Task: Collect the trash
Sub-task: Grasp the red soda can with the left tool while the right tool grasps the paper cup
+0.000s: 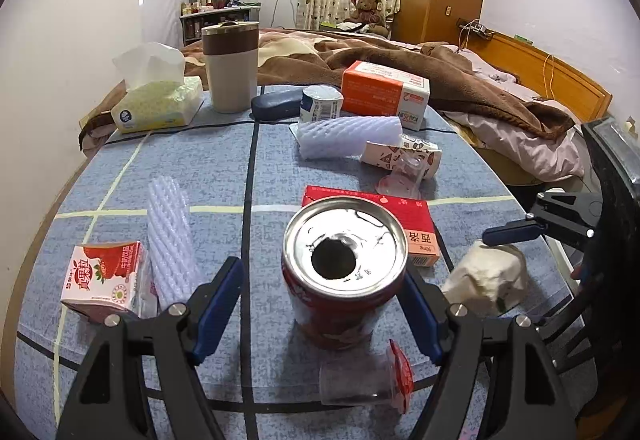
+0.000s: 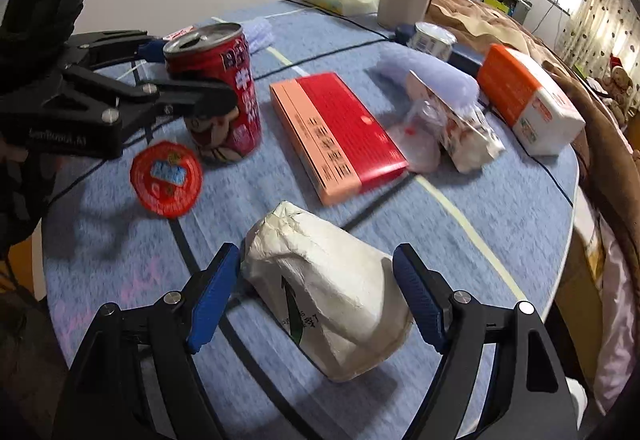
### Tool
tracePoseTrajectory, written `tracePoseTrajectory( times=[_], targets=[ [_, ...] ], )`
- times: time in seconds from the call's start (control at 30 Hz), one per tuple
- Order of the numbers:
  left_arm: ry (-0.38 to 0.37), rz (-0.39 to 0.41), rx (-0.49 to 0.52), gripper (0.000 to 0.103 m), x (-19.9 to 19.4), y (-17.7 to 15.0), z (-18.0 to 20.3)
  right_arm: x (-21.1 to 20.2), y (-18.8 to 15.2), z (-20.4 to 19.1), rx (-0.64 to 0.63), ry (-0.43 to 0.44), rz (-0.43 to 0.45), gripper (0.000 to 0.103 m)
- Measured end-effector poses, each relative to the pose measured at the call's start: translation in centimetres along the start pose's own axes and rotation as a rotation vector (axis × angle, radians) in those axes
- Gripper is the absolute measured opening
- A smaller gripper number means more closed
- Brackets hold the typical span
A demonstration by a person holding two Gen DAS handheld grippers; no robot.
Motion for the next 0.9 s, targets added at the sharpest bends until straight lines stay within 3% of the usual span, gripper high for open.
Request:
tracePoseTrajectory(
  times=[0.27,0.43,0.67,0.73,0.8,0.9],
  targets=[
    [0.004,-0.004,-0.003,0.078,-0.3,-0.2,-0.1,-0.8,-1.6,0.4,-0.017,0.029,0.002,0.08],
    [0.011,-0.007,-0.011,0.078,-0.2,-0.1,0.0,-0.1,-2.1,-0.2,-0.138,-0.025,-0.011,0.08],
    [0.034,-0.03,-0.008,0.078,0.8,-0.4,0.7,0.4,-1.8,0.5,-0.066,-0.016,0.012,0.082],
    [0.043,-0.034,-0.004,0.073,1.0,-0.4,0.8,0.4,-1.8,0.7,-0.04,-0.023,0.016,0.082],
    [0.033,-0.036,-0.007,0.062,1.0,-0.4,0.8,0.1,-2.2,0.9,-0.009,-0.027,0.031,0.076],
    [0.019,-0.033,-0.017,0.055,1.1,-0.4,1.0,0.1,-2.4,1.5,0.069,-0.024,0.053,0.068]
  ],
)
Point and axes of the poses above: each gripper's, at about its wrist camera, not at the fingertips, and x roughly the way its jaws point, z to its right, y to its top, the point moved 5 cm from there along x, roughly the way its jaws point, and after that the axes turned 14 degrees about -z, right-handed, at the moved point
